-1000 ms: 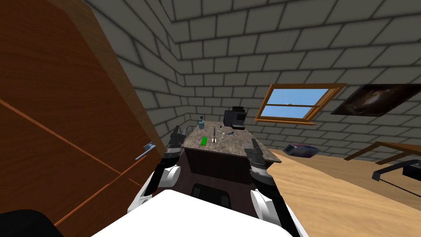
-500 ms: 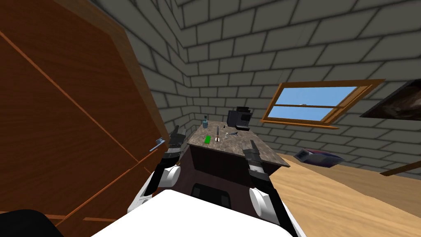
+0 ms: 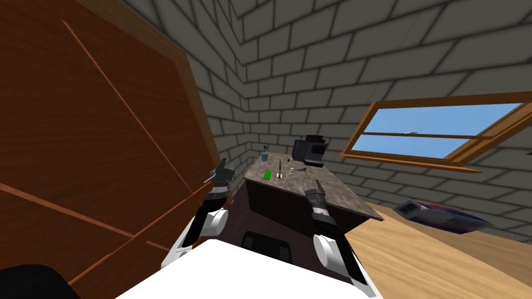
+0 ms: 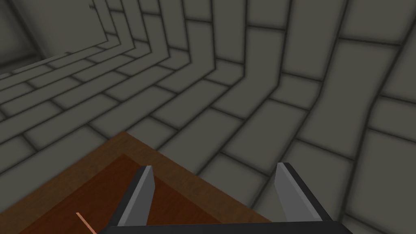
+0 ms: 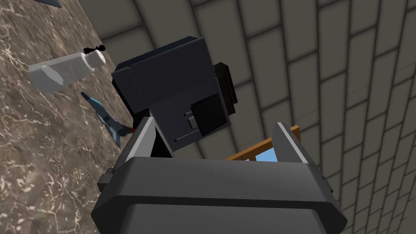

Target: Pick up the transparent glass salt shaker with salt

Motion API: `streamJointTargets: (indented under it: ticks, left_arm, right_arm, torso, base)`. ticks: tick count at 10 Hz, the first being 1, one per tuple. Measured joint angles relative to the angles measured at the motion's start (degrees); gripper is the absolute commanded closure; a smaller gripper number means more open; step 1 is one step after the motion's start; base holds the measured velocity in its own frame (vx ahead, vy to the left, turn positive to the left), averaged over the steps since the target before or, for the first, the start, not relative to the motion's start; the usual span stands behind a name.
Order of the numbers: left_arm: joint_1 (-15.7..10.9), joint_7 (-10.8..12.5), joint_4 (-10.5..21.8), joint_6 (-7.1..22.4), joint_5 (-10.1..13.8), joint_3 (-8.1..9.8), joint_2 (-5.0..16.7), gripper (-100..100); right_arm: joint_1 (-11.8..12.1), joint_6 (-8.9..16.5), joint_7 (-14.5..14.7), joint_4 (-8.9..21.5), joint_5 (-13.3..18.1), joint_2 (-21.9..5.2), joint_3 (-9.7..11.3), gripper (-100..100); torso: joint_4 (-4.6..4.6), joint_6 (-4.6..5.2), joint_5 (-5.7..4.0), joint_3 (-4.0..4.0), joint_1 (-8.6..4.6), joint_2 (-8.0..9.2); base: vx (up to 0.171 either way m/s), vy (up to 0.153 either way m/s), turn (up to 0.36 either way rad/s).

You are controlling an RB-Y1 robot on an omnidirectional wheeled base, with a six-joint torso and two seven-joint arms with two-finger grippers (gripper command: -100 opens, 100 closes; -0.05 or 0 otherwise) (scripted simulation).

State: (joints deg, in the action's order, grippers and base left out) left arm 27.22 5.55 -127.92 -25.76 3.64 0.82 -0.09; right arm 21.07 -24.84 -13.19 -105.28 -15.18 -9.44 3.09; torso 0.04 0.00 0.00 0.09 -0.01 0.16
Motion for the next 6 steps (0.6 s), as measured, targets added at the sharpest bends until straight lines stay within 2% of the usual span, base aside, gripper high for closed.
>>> streamJointTargets:
  ticks: [2, 3, 4, 6]
  left_arm:
    - [0.00, 0.00, 0.00, 0.00, 0.00, 0.00, 0.00, 0]
    - [0.01, 0.00, 0.00, 0.00, 0.00, 0.01, 0.00, 0]
    - [0.01, 0.00, 0.00, 0.00, 0.00, 0.00, 0.00, 0]
    - [0.01, 0.00, 0.00, 0.00, 0.00, 0.01, 0.01, 0]
  right_arm:
    - [-2.21, 2.73, -2.99, 2.86, -3.39, 0.18, -0.28, -100]
    - [-2.71, 3.25, -4.02, 3.92, -4.47, 0.20, -0.26, -100]
    - [-3.49, 2.97, -5.66, 6.21, -6.04, -0.38, -0.28, -100]
    - [-4.75, 4.95, -8.99, 8.26, -9.50, -0.59, -0.49, -100]
  torso:
    - [0.01, 0.00, -0.01, 0.01, -0.03, 0.02]
    - [0.00, 0.04, -0.01, -0.01, -0.05, -0.02]
    - [-0.02, 0.02, -0.01, -0.04, -0.07, -0.08]
    - [-0.02, 0.02, -0.03, -0.05, -0.15, -0.09]
  base:
    - [-0.043, -0.002, 0.138]
    - [-0.018, -0.003, 0.103]
    - [-0.021, -0.014, 0.197]
    - [-0.018, -0.028, 0.140]
